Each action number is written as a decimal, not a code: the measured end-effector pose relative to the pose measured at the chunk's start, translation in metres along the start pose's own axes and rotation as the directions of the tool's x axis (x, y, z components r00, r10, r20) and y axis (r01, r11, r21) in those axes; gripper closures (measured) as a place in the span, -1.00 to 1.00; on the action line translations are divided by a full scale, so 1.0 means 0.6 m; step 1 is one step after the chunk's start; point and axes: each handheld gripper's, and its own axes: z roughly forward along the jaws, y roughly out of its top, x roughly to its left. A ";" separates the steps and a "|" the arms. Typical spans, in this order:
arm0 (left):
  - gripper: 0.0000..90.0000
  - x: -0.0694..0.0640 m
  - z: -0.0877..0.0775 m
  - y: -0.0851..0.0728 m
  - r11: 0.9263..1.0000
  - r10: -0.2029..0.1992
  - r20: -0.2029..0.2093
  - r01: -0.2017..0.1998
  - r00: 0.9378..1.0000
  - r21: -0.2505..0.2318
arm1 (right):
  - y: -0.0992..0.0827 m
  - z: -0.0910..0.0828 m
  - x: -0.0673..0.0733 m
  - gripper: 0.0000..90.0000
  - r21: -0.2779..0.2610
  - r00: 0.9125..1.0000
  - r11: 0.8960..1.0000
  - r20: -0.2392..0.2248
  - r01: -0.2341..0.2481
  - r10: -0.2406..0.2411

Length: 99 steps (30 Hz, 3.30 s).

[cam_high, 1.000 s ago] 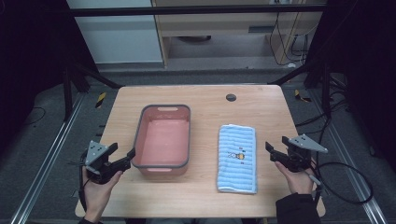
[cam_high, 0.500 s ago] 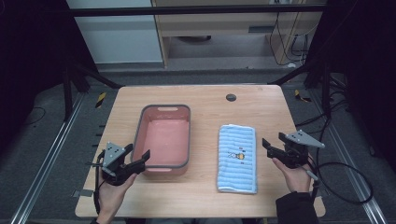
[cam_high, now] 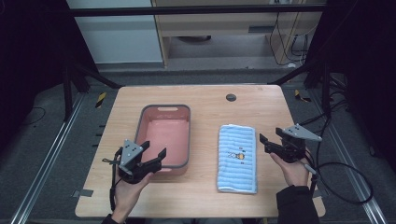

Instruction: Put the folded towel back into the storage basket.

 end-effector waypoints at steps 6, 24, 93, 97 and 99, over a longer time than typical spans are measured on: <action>-0.26 -0.026 0.020 0.005 1.000 0.012 0.024 -0.012 1.000 0.001 | 0.003 0.005 -0.004 -0.30 0.003 1.000 1.000 0.002 0.001 -0.001; -0.19 -0.073 0.056 0.008 1.000 0.023 0.065 -0.024 0.998 0.004 | 0.018 0.034 -0.003 -0.21 0.022 1.000 1.000 -0.008 0.016 -0.015; 0.03 -0.217 0.201 -0.086 0.974 0.078 0.185 -0.115 0.980 0.198 | -0.031 0.167 -0.017 0.01 0.171 1.000 0.985 0.001 0.014 -0.014; 0.03 -0.219 0.204 -0.090 0.971 0.078 0.187 -0.117 0.979 0.210 | -0.039 0.171 -0.019 0.02 0.177 1.000 0.984 -0.004 -0.009 0.010; 0.03 -0.221 0.206 -0.093 0.970 0.080 0.190 -0.120 0.979 0.212 | -0.041 0.172 -0.021 0.03 0.179 1.000 0.984 -0.003 -0.014 0.015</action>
